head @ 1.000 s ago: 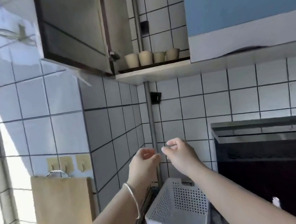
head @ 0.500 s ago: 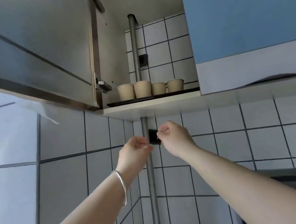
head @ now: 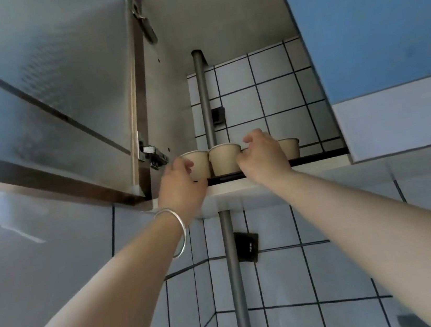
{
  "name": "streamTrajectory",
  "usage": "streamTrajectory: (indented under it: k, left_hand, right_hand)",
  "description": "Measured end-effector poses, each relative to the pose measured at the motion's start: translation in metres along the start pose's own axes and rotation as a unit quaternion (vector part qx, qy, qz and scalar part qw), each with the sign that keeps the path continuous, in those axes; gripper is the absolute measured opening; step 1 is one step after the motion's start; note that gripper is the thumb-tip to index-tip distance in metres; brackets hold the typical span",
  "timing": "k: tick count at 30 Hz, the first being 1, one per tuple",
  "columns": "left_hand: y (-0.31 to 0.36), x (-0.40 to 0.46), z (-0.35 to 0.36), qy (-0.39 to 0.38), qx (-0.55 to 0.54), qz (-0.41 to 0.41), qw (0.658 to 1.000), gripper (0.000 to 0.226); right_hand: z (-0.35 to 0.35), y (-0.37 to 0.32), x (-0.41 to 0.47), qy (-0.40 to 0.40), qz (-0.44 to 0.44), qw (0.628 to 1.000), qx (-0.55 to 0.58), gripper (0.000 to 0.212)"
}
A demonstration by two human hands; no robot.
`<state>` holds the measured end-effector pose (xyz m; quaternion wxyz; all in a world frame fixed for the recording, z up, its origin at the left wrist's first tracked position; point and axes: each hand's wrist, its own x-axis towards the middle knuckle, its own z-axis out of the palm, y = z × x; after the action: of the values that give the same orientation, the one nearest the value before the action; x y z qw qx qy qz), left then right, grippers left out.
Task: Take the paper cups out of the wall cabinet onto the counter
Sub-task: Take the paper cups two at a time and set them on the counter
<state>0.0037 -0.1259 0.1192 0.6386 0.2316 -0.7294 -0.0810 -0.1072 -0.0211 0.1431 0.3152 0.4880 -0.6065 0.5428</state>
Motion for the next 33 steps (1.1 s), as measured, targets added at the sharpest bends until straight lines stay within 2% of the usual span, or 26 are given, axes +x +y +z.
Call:
streamTrajectory:
  k: [3,6,8,9,14,18,20,24,26,29,33]
  left_hand:
    - [-0.007,0.020,0.007,0.022,0.030,0.003,0.999,0.056]
    - [-0.008,0.039,0.012,0.028,0.064,-0.003,0.998,0.076]
    - [-0.006,0.048,0.012,0.006,0.058,-0.029,0.998,0.083]
    - [-0.005,0.052,0.013,-0.006,0.054,-0.046,0.997,0.083]
    - [-0.002,0.069,0.017,-0.055,0.058,-0.085,0.993,0.086]
    - [0.000,0.075,0.019,-0.096,0.116,-0.072,0.986,0.063]
    - [-0.001,0.078,0.020,-0.101,0.112,-0.082,0.985,0.060]
    - [0.000,0.078,0.017,-0.082,0.036,-0.095,0.991,0.065]
    - [0.006,0.078,0.011,-0.061,-0.020,-0.090,0.994,0.066]
    - [0.018,0.074,-0.001,-0.035,-0.108,-0.080,0.990,0.068]
    - [0.038,0.057,-0.020,-0.022,-0.216,-0.047,0.975,0.051]
  right_hand:
    - [0.008,0.002,0.016,-0.027,0.037,0.998,-0.042,0.046]
    - [0.010,-0.003,0.029,-0.060,0.101,0.992,-0.035,0.052]
    - [0.009,-0.007,0.035,-0.098,0.117,0.987,-0.058,0.044]
    - [0.009,-0.010,0.038,-0.121,0.116,0.983,-0.078,0.041]
    - [0.010,-0.014,0.048,-0.185,0.122,0.970,-0.097,0.057]
    - [0.017,-0.012,0.053,-0.196,0.132,0.967,-0.092,0.059]
    - [0.020,-0.011,0.054,-0.193,0.134,0.968,-0.084,0.062]
    - [0.020,-0.011,0.051,-0.174,0.129,0.976,-0.012,0.057]
    - [0.017,-0.015,0.051,-0.150,0.129,0.978,0.063,0.053]
    - [0.011,-0.019,0.054,-0.089,0.154,0.964,0.198,0.061]
    - [-0.004,-0.026,0.044,-0.064,0.141,0.939,0.307,0.066]
